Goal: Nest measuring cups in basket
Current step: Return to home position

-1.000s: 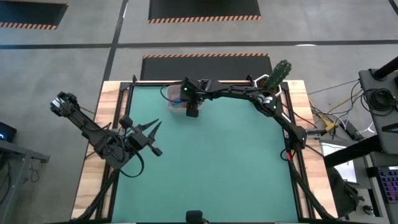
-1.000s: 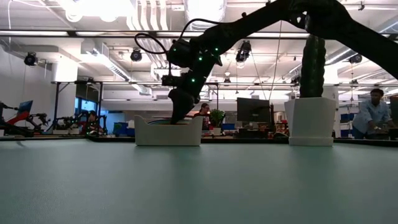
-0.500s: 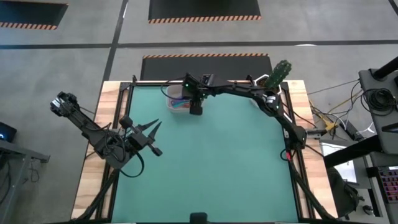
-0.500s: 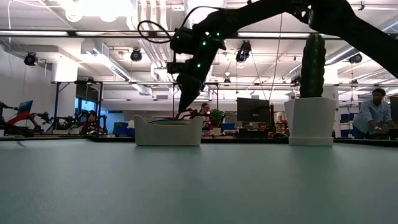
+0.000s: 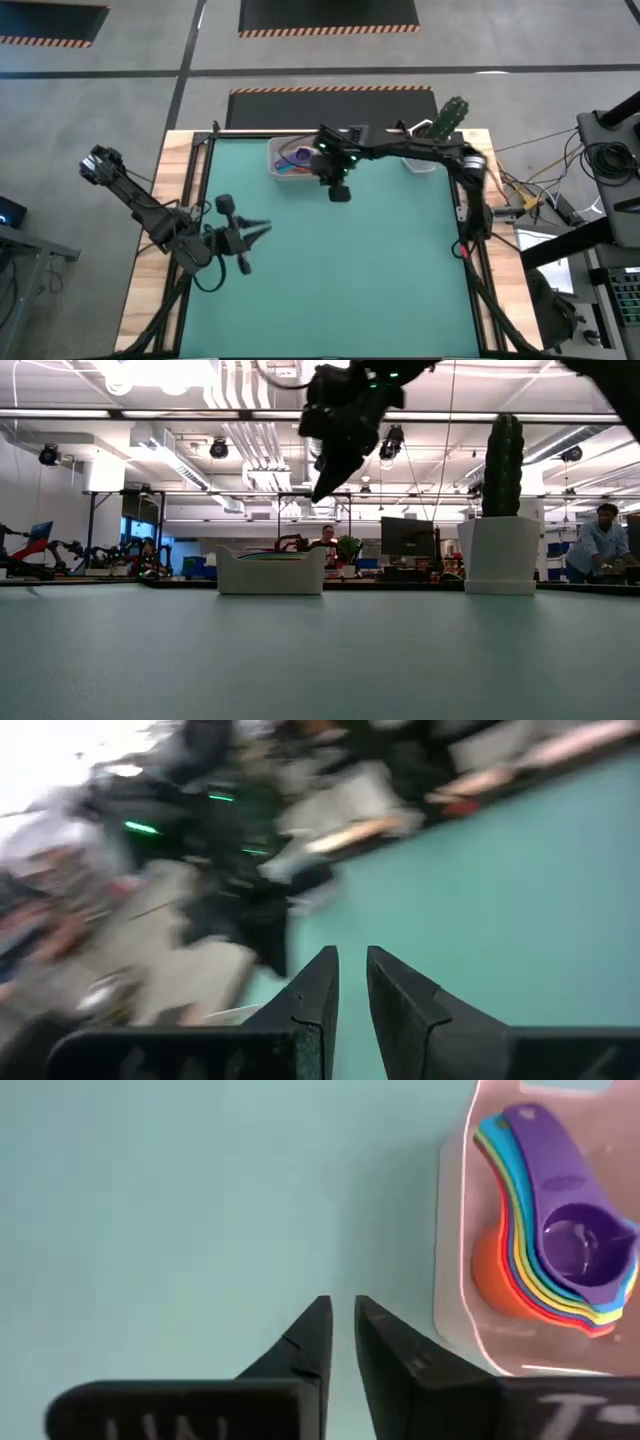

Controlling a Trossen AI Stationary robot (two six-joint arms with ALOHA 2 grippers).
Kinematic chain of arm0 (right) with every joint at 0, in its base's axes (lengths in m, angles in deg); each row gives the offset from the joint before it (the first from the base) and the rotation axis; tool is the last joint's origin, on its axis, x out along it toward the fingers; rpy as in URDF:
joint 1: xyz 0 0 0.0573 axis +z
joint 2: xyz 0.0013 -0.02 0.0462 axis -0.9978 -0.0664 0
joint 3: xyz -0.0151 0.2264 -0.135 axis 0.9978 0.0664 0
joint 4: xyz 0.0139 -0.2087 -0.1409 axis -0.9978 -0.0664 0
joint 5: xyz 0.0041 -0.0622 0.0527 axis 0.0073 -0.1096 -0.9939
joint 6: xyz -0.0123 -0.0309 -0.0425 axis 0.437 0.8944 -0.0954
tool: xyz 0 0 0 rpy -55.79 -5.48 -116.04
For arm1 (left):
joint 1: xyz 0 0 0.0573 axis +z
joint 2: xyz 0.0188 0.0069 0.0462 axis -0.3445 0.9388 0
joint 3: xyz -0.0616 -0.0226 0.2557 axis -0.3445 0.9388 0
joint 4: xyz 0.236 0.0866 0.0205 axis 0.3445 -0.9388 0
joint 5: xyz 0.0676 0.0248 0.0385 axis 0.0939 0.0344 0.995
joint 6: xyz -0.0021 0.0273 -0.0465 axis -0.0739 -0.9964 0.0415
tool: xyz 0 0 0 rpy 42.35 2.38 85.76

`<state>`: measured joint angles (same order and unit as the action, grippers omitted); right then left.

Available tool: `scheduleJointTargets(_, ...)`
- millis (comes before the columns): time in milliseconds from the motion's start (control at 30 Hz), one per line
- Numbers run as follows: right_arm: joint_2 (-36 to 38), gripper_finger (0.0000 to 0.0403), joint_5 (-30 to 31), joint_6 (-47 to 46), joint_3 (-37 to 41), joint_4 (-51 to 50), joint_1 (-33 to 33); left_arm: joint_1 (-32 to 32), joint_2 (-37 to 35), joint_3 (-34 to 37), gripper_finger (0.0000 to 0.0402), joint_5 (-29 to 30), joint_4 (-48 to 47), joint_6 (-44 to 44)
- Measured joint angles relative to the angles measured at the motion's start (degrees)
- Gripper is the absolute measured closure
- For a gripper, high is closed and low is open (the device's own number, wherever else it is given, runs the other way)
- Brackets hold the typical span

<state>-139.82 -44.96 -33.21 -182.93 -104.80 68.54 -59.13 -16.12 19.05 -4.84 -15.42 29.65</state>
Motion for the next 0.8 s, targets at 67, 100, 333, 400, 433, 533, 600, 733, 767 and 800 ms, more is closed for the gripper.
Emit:
scheduleJointTargets(67, 5.0, 0.0374, 0.0, -0.6, 8.5, 7.2, 1.0, 0.1, -1.9, 2.5, 0.0363, -6.1, 1.3, -1.1)
scheduleJointTargets(100, 7.6, 0.0377, 0.0, -1.0, 12.9, 11.1, 1.7, 0.2, -3.1, 3.8, 0.0363, -7.4, 2.8, -2.4)
scheduleJointTargets(333, 23.1, 0.0386, -0.1, -6.6, 39.8, 38.3, 5.5, 0.2, -12.4, 12.4, 0.0363, -7.8, 13.9, -8.0)
scheduleJointTargets(400, 26.9, 0.0386, 0.0, -7.8, 45.6, 44.2, 6.1, 0.3, -15.2, 14.4, 0.0363, -8.6, 15.6, -8.0)
scheduleJointTargets(433, 28.5, 0.0386, 0.0, -8.3, 48.2, 46.3, 6.4, 0.4, -16.5, 15.4, 0.0363, -9.7, 16.7, -8.2)
scheduleJointTargets(533, 33.7, 0.0386, 0.1, -9.7, 55.3, 51.9, 6.6, 0.5, -20.2, 17.9, 0.0363, -11.9, 18.4, -8.5)
scheduleJointTargets(600, 37.4, 0.0386, 0.2, -10.6, 59.6, 55.2, 6.5, 0.5, -22.2, 19.5, 0.0363, -12.2, 19.3, -8.6)
scheduleJointTargets(733, 44.5, 0.0386, 0.2, -10.8, 67.1, 59.4, 6.5, 0.6, -25.9, 22.5, 0.0363, -12.2, 19.4, -8.6)
scheduleJointTargets(767, 46.2, 0.0386, 0.2, -10.9, 68.7, 60.2, 6.6, 0.6, -26.7, 23.1, 0.0363, -12.2, 19.4, -8.6)
scheduleJointTargets(800, 48.0, 0.0386, 0.2, -10.9, 70.2, 60.6, 6.5, 0.6, -27.6, 23.7, 0.0363, -12.2, 19.5, -8.6)
